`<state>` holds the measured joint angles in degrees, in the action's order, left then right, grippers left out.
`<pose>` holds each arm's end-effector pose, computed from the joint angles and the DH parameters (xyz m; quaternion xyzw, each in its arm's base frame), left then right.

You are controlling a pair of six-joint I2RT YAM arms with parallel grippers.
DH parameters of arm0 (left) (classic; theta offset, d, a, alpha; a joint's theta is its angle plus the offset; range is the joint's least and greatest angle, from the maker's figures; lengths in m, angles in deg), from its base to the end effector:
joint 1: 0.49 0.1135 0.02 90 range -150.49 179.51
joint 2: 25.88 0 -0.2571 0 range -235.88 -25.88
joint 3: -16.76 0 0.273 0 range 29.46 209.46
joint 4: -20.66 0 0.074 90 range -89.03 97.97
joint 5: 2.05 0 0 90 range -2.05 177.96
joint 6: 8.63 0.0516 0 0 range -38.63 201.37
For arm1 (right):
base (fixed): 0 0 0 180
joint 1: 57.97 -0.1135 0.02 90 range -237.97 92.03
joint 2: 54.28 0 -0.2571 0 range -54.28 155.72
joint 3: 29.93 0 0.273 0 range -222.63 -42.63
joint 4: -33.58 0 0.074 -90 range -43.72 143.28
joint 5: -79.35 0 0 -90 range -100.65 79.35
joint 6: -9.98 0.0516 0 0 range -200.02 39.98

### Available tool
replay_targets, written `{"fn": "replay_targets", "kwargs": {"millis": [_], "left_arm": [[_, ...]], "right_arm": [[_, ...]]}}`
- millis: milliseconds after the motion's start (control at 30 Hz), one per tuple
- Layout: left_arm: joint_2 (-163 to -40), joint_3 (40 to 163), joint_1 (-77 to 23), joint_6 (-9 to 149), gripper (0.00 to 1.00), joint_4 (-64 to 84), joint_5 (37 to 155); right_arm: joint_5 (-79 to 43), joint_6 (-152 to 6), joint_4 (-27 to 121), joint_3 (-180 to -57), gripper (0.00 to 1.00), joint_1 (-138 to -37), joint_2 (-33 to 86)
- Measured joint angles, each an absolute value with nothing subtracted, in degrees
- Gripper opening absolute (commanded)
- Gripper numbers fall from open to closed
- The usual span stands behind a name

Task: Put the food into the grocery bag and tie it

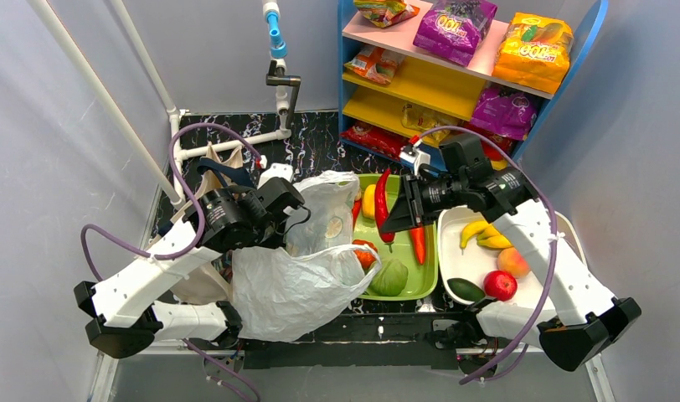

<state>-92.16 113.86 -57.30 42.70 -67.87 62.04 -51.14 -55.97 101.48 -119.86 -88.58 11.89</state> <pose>0.1368 -0.1679 0.3870 0.0860 0.9342 -0.0557 0.3416 0.1957 0.1547 0.3798 -0.1840 0.8550 0.4509 0.1784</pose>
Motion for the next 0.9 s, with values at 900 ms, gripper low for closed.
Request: {"fn": "replay_targets", "kwargs": {"millis": [900], "left_arm": [[-92.2,114.6,-57.3,43.3,0.0,-66.7,63.1]], "right_arm": [[-53.4,-59.0,105.2,-133.0,0.01,-108.9,32.1]]}}
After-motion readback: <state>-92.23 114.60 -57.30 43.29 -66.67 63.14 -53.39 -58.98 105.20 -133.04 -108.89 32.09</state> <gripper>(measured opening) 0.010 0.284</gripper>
